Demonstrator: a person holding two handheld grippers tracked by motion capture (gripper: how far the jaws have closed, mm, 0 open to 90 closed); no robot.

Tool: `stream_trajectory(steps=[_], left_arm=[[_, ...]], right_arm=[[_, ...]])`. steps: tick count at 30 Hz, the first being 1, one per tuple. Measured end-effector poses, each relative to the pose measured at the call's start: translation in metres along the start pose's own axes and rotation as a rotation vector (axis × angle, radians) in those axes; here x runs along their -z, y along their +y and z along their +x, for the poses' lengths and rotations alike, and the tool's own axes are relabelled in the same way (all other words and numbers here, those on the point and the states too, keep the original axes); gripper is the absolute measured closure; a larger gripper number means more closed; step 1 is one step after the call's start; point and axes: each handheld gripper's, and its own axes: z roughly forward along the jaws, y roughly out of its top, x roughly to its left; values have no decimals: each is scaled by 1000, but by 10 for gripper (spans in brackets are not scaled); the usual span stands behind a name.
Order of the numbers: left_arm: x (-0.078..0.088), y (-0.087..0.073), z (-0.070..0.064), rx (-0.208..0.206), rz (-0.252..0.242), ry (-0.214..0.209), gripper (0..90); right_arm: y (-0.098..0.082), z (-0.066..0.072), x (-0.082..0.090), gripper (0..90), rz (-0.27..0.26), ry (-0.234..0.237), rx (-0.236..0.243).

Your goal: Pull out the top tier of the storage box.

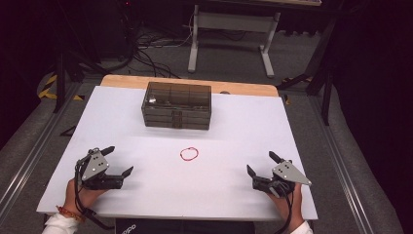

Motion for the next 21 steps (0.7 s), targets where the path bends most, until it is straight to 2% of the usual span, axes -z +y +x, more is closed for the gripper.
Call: stream_trajectory(steps=[8, 12, 15, 21], left_arm=[[3, -2, -1, 9, 7, 15, 97], [6, -3, -5, -17, 19, 31, 98], [8, -2, -3, -11, 2, 34, 98], [7, -1, -3, -20, 5, 41, 99]], right_arm=[[1, 0, -5, 85, 12, -14, 3], [3, 0, -7, 84, -1, -16, 1], [4, 1, -7, 111, -5, -15, 9], [4, 2, -6, 104, -13, -9, 9]])
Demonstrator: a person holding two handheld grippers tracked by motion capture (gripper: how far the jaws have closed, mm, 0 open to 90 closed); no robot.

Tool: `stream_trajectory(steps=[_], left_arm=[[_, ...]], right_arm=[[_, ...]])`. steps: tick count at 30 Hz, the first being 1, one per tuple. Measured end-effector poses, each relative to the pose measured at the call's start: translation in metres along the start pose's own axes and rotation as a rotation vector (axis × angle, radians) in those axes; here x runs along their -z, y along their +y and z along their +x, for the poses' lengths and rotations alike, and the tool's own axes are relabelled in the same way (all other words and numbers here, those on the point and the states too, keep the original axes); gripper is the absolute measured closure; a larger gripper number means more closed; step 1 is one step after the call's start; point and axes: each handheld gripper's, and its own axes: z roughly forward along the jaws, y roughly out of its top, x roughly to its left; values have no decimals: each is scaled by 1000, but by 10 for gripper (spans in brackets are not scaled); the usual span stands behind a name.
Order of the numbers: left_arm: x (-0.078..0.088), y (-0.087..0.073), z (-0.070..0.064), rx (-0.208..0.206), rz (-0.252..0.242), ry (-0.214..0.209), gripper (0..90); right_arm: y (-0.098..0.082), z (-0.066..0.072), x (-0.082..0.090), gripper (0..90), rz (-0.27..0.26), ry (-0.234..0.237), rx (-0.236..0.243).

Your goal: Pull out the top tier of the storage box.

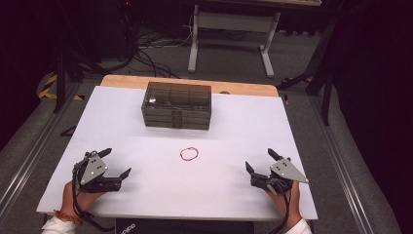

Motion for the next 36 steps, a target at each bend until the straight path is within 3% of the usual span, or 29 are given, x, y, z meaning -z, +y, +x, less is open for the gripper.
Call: stream_trajectory(steps=[14, 19, 21, 27, 36], left_arm=[[-7, 8, -7, -25, -4, -3, 126], [-11, 12, -12, -49, 4, 6, 131], [-14, 17, -16, -79, 6, 15, 130], [-22, 23, -21, -101, 11, 13, 125], [-26, 32, -25, -103, -14, -5, 132]], right_arm=[[-2, -2, 3, 104, 10, -27, 2], [-2, -1, 1, 105, 21, -30, 15], [-2, 0, 0, 109, 25, -30, 18], [-2, 1, -2, 108, 26, -26, 30], [-2, 1, -2, 108, 22, -28, 29]])
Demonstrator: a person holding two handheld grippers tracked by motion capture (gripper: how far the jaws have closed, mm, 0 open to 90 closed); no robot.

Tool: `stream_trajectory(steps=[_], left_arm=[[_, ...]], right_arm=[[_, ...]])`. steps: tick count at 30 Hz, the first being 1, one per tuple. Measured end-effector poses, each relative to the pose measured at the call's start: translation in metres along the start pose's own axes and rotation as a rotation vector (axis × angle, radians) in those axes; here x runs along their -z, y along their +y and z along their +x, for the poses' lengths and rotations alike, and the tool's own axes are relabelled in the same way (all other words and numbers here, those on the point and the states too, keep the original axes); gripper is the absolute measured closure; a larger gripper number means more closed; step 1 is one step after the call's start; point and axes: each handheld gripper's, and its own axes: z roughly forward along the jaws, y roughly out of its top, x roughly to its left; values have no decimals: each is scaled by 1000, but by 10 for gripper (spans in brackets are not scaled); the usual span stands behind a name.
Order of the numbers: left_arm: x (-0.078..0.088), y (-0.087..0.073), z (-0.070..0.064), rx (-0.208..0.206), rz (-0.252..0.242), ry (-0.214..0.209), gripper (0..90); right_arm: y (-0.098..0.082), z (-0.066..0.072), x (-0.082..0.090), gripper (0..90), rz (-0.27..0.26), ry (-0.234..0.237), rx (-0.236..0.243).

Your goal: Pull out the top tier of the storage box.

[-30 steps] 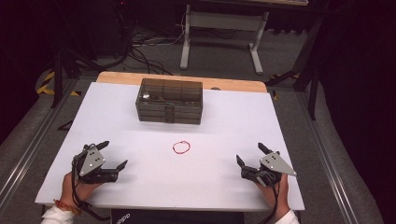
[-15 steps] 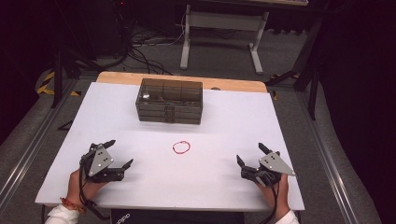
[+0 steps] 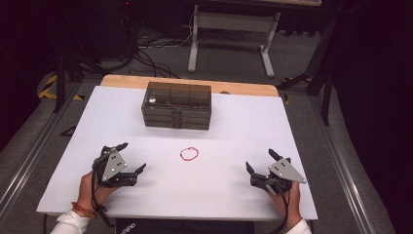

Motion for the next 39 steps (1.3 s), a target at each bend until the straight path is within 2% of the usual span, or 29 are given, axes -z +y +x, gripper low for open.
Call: stream_trajectory(steps=[6, 8, 16, 20, 23, 24, 26, 27, 28, 30, 31, 32, 35, 38, 39], left_arm=[[-3, 7, -2, -13, -22, 7, 158], [-6, 11, -2, -9, -35, 22, 163], [-17, 21, -4, -18, -50, 16, 180], [-25, 27, -6, -26, -60, 37, 195], [-34, 33, -5, -18, -55, 82, 232], [-39, 36, -3, -6, -54, 88, 274], [-43, 37, -3, 1, -50, 99, 289], [-52, 42, -2, 22, -44, 82, 360], [-55, 43, -2, 25, -46, 87, 373], [-59, 45, -3, 24, -50, 92, 393], [-63, 48, -4, 26, -54, 108, 393], [-69, 51, -5, 34, -56, 120, 365], [-88, 56, -7, 16, -45, 127, 448], [-97, 58, -5, 13, -39, 142, 454], [-102, 60, -1, 32, -36, 157, 453]], right_arm=[[0, 0, 0, 108, -3, -9, 1], [0, 0, -1, 108, -1, -12, 2], [0, -1, -1, 109, 6, -17, -3], [0, -2, -1, 113, 7, -24, -9], [0, -2, -1, 113, 10, -25, -8], [0, -2, -1, 113, 12, -23, -4], [0, -2, -2, 113, 12, -24, -1], [0, -2, -2, 113, 15, -24, -7], [-1, -2, -2, 113, 15, -24, -9], [-1, -2, -2, 113, 16, -24, -7], [-1, -2, -2, 113, 16, -24, -3], [-1, -1, -2, 113, 14, -25, -5], [-1, -2, -2, 113, 19, -24, -11], [-2, -2, -2, 113, 20, -25, -11], [-2, -2, -2, 113, 23, -26, -10]])
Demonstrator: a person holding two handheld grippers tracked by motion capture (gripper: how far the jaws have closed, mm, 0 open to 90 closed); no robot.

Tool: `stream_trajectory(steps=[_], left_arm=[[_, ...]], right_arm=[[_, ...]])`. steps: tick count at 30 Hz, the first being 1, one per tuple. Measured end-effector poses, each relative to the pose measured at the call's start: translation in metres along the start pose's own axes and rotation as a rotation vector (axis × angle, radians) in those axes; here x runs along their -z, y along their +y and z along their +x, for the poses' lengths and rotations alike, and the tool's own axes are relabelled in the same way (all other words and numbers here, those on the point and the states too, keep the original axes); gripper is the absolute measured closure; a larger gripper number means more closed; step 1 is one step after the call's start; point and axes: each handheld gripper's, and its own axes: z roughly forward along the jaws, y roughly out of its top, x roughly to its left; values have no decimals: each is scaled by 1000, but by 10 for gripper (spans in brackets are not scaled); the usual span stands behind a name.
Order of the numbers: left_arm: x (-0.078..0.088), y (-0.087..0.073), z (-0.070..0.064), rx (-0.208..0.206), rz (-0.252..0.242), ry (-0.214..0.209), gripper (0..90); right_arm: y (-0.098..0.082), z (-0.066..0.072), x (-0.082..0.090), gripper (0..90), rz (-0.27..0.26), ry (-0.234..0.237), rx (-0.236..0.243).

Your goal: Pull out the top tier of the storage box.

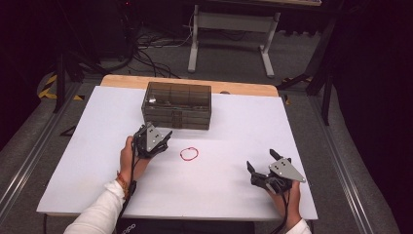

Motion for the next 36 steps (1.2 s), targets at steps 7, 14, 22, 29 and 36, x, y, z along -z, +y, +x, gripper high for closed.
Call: stream_trajectory(steps=[7, 14, 22, 29, 36], left_arm=[[-18, 9, 4, 14, -6, 34, 497], [-32, 16, -7, -63, 24, 116, 578], [-39, 14, -11, -82, 24, 175, 642], [-42, 15, -17, -112, 22, 200, 723], [-45, 14, -21, -117, 20, 214, 785]], right_arm=[[-1, 0, -2, 114, 11, 3, 8], [-1, 2, -1, 123, 17, 4, 31], [-1, 2, -1, 127, 19, -2, 38], [-1, 5, -3, 140, 27, 9, 59], [-1, 4, -3, 141, 27, 9, 57]])
